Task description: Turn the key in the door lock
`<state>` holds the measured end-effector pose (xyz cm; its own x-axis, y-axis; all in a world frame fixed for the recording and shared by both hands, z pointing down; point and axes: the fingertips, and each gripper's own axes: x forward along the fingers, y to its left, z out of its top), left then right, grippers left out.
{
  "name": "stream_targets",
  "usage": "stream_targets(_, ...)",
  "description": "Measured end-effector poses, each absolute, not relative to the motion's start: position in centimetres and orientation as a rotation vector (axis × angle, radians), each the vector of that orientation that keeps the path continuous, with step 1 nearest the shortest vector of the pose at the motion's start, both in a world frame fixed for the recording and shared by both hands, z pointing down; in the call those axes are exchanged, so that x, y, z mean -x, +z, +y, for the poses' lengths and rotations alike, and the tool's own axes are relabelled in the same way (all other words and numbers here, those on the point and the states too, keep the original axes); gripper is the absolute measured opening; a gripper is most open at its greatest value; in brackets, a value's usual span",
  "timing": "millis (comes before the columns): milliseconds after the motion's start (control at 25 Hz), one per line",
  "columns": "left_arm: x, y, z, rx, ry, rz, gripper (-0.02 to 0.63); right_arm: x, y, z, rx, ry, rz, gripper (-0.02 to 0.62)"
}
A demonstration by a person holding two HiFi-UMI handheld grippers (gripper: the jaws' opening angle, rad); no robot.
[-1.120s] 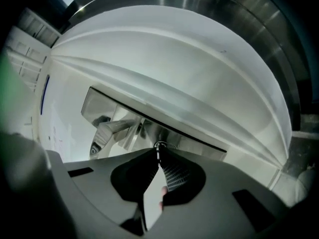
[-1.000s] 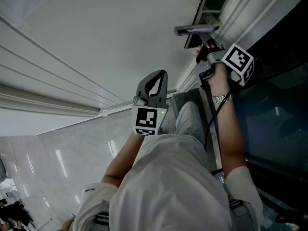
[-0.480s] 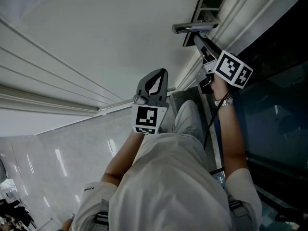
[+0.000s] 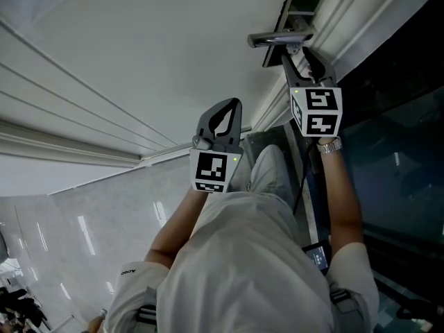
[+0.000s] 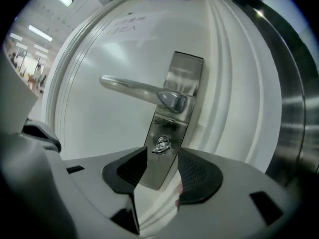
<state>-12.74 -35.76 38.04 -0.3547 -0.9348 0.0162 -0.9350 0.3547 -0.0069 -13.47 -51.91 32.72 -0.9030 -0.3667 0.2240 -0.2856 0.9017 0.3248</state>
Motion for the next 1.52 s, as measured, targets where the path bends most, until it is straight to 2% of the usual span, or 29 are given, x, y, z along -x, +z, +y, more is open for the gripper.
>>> stream_targets(240, 12.8, 38.3, -35.6, -1.771, 0.025, -2.583, 0.009, 14.0, 32.7, -51.9, -0.551, -1.103, -2.482, 0.165)
stream_targets(440, 12.7, 38.4, -35.2, -1.761, 0.029, -2.588, 0.009, 14.4, 32.8, -52.1, -0.566, -1.407, -2.300, 0.164)
stream_targets(920, 12.5, 38.3, -35.0, -1.757, 0.032, -2.592, 0.009, 15.5, 33.9, -51.9, -0.531, -1.695, -2.016, 0.160)
stream_targets(1040, 12.3, 38.3, -35.0, -1.760, 0.030, -2.591, 0.009, 15.5, 33.6, -52.2, -0.570, -1.749, -1.980, 0.104)
stream_targets(1240, 12.7, 38.5, -34.8, -1.742, 0.033, -2.594, 0.009, 15.6, 33.7, -52.1, -0.564, -1.860, -1.904, 0.101)
stream_targets(1520, 11.9, 38.8, -35.7, -1.782, 0.052, -2.565, 0.009, 15.6, 33.9, -52.1, -0.547, -2.044, -1.731, 0.065)
